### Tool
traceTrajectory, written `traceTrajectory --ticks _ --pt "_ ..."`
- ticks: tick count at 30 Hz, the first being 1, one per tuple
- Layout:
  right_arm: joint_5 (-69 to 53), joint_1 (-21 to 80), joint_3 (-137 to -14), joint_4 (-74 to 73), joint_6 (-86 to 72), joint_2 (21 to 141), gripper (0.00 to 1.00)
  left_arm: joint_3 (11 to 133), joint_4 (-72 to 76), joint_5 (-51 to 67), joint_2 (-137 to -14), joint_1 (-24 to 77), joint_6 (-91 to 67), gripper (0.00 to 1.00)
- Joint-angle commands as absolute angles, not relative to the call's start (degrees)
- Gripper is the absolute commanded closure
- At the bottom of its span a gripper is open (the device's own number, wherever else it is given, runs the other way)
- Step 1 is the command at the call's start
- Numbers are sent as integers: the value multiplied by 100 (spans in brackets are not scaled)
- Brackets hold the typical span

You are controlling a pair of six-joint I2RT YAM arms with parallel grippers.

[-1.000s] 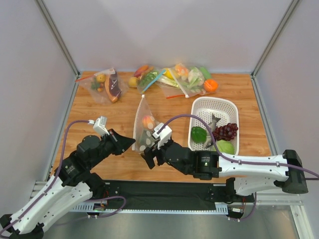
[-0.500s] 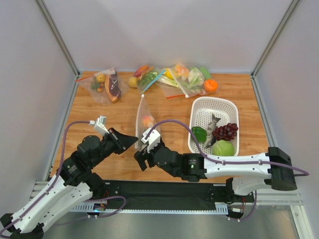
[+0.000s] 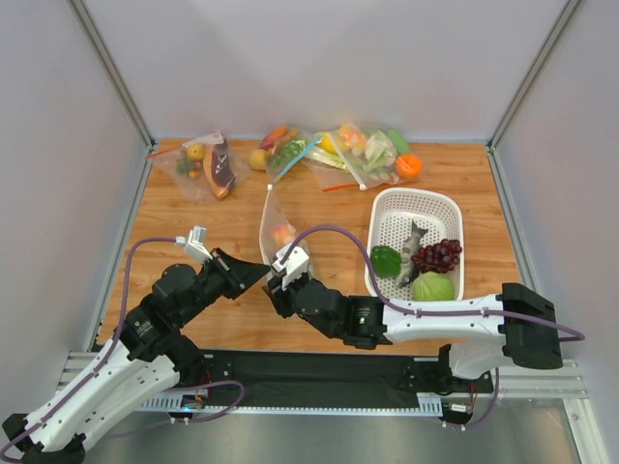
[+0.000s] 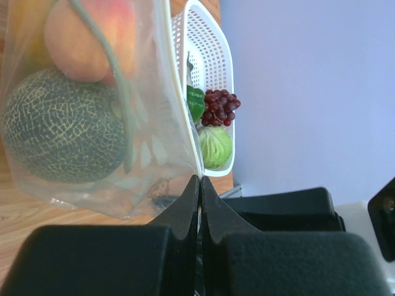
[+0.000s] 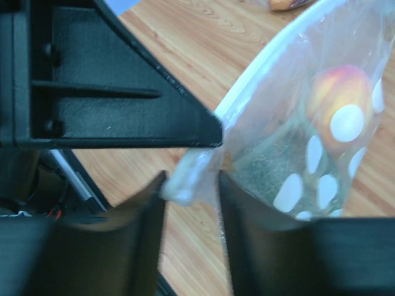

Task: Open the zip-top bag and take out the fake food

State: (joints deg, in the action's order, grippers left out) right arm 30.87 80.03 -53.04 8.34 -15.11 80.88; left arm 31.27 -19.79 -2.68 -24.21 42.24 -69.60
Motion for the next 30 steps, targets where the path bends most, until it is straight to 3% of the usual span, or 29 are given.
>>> traceTrajectory --ticks 1,5,6,11,15,19,25,30 --pt "3419 7928 -5195 1274 -1573 8147 73 3217 -1679 -106 -2373 4236 -7005 100" --pt "3507 7919 -5010 1414 -1503 7964 99 3173 -1653 -26 -2408 4236 -6926 100" --pt "3524 7919 -4888 1459 -1468 7919 100 3164 -1652 -26 -2408 4236 -6917 100" --pt "3533 7919 -4623 1512 -1336 7516 100 3190 -1819 -149 -2364 4236 -6741 77" --pt "3507 7910 -4465 1468 -1310 7269 100 3199 -1907 -307 -2338 4236 -6627 73" --pt "3419 7910 -4377 1362 -1362 7137 100 3252 -1960 -474 -2487 4236 -6417 54" --pt "3164 7910 -4210 1292 -1538 7014 100 3559 -1872 -562 -3135 4228 -5741 41" --pt "2997 7936 -4113 1143 -1635 6856 100 4095 -1828 -685 -3752 4227 -5309 38"
